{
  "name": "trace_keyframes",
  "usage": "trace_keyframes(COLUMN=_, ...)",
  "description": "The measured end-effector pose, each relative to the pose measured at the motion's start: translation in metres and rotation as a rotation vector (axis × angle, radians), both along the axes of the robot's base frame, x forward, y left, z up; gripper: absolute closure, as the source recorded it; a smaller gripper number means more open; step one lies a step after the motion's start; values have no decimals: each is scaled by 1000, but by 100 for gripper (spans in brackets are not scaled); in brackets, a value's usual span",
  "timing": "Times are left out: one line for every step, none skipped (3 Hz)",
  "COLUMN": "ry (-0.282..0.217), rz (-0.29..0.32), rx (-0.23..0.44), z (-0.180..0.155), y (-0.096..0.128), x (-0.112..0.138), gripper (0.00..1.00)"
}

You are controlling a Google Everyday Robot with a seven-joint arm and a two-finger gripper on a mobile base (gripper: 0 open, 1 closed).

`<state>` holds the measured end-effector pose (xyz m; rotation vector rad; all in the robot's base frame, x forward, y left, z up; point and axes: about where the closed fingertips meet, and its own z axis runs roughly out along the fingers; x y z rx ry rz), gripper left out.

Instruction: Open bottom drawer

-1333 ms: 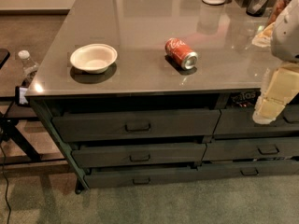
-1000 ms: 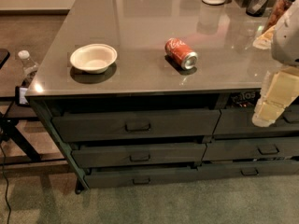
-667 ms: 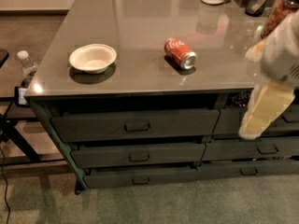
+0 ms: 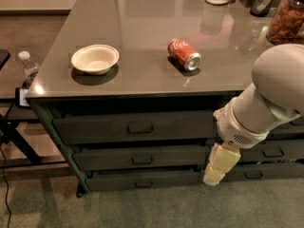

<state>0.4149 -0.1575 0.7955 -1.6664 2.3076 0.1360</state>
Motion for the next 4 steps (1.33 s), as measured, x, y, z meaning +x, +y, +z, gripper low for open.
trace_keyframes(ry=0, rz=0, rx=0, z=0, y=0, x=0, gripper=0)
trace_keyframes(ry=42, rz=-8, rx=-21, z=-43, y=8, x=-8, gripper=0)
trace_keyframes(ry=126, rz=-19, rx=-30, z=-125, y=24, x=-14, gripper=0)
trace_keyframes(ry=194, rz=-23, rx=-11, z=-191, y=40, x=-12, gripper=0)
